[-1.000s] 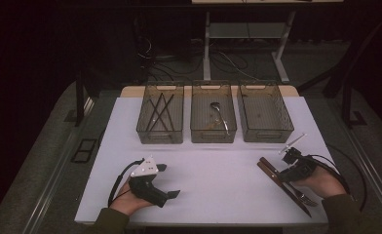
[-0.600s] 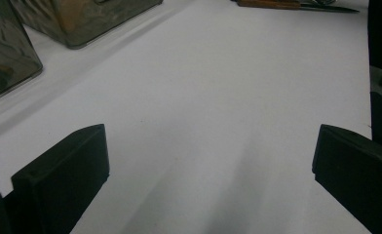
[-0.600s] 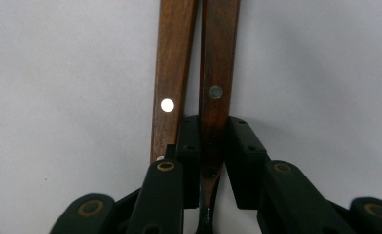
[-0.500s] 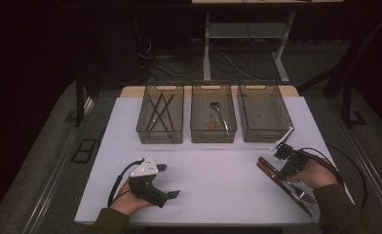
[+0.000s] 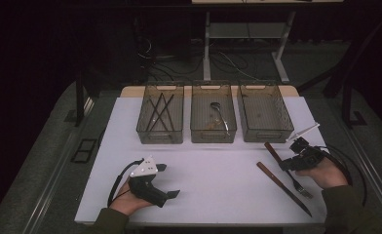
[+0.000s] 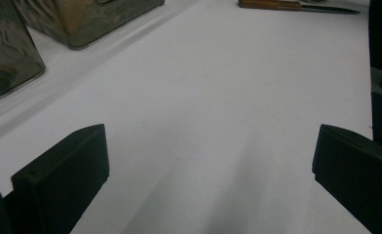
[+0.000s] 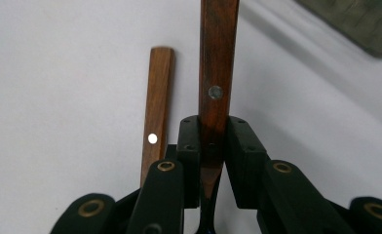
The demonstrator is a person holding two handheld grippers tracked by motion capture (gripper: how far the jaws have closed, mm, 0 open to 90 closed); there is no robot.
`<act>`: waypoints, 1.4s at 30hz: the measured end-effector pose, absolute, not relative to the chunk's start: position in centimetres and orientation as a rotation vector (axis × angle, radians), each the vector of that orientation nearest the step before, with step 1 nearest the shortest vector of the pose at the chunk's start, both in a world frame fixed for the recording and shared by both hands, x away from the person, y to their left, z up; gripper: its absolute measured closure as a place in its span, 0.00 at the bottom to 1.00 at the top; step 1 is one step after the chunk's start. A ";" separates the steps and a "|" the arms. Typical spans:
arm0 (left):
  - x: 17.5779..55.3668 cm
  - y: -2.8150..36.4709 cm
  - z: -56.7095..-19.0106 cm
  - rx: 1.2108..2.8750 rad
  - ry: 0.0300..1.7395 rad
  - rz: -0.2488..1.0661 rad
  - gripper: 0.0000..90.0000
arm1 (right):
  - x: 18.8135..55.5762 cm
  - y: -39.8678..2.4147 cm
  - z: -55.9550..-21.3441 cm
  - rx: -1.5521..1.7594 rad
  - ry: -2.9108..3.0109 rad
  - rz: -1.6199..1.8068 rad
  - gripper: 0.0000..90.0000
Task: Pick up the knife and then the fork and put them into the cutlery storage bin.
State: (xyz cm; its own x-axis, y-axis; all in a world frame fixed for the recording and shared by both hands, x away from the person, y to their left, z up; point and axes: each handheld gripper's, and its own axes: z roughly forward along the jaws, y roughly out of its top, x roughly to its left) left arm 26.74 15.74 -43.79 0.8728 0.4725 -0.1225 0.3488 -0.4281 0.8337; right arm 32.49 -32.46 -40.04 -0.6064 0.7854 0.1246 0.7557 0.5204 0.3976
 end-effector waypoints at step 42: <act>26.9 16.0 -43.9 2.058 0.595 0.160 0.00 | 32.7 -36.0 -35.1 1.327 2.032 1.324 0.86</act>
